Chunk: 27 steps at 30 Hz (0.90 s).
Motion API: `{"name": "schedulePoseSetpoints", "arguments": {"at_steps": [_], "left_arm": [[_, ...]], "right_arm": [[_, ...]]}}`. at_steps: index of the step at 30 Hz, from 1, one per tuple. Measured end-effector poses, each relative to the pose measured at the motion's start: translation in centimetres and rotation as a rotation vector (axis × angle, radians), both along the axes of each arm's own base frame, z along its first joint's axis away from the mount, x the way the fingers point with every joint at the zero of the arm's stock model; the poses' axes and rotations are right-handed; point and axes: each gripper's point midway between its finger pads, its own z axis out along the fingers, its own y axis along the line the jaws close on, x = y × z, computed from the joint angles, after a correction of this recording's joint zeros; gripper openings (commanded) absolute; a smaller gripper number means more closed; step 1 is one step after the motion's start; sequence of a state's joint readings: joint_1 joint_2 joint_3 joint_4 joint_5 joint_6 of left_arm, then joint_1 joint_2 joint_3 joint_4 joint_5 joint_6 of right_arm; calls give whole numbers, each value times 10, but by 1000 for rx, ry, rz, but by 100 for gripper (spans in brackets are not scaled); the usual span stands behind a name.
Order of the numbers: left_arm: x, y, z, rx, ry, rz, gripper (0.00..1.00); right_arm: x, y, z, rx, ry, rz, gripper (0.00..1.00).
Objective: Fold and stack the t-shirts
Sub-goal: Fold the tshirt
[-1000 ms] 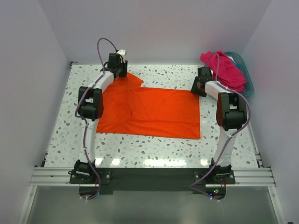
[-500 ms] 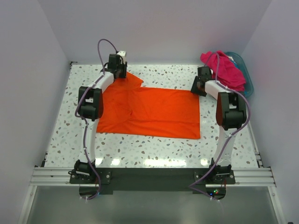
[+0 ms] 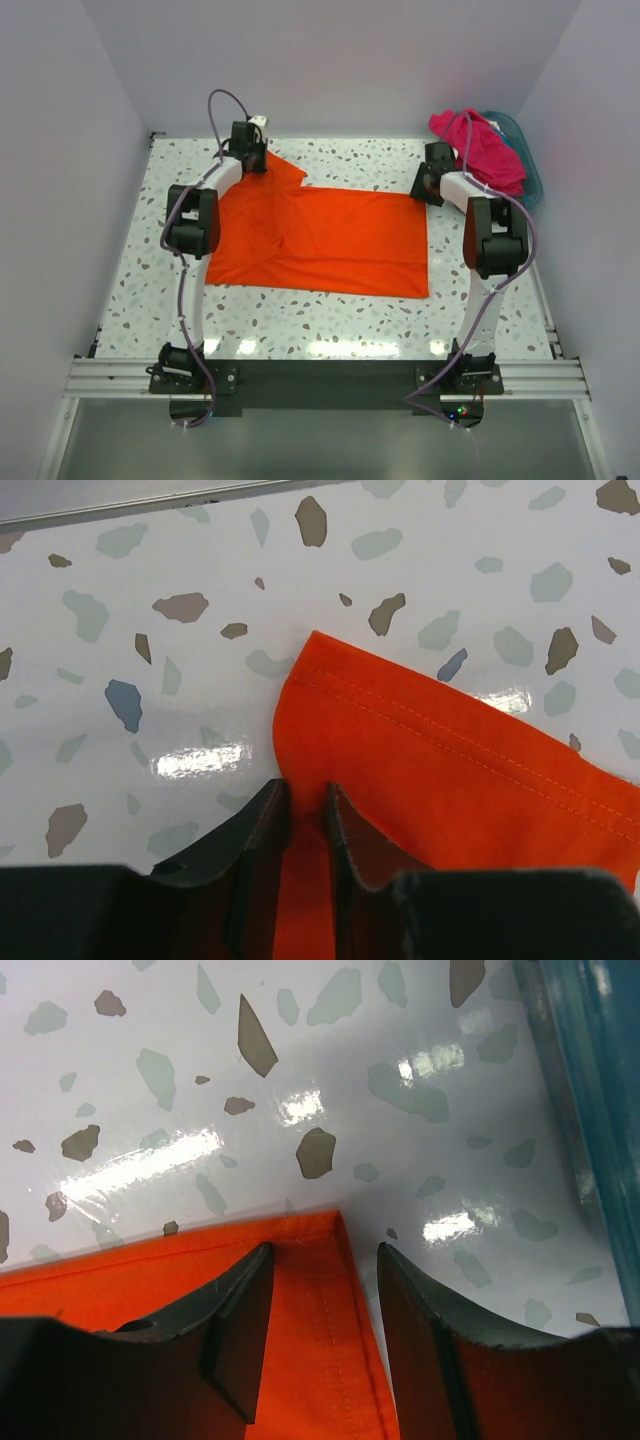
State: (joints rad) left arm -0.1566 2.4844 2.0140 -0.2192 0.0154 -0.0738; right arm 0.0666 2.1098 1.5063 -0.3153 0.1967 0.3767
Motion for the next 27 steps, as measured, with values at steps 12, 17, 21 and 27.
{"name": "schedulePoseSetpoints", "arguments": {"at_steps": [12, 17, 21, 27], "left_arm": [[2, 8, 1, -29, -7, 17, 7], [4, 6, 3, -42, -16, 13, 1], [6, 7, 6, -67, -26, 24, 0], [9, 14, 12, -126, -40, 36, 0]], "right_arm": [[6, 0, -2, 4, -1, 1, 48], [10, 1, -1, 4, -8, 2, 45], [16, 1, -1, 6, -14, 3, 37], [21, 3, -2, 15, -17, 11, 11]]}}
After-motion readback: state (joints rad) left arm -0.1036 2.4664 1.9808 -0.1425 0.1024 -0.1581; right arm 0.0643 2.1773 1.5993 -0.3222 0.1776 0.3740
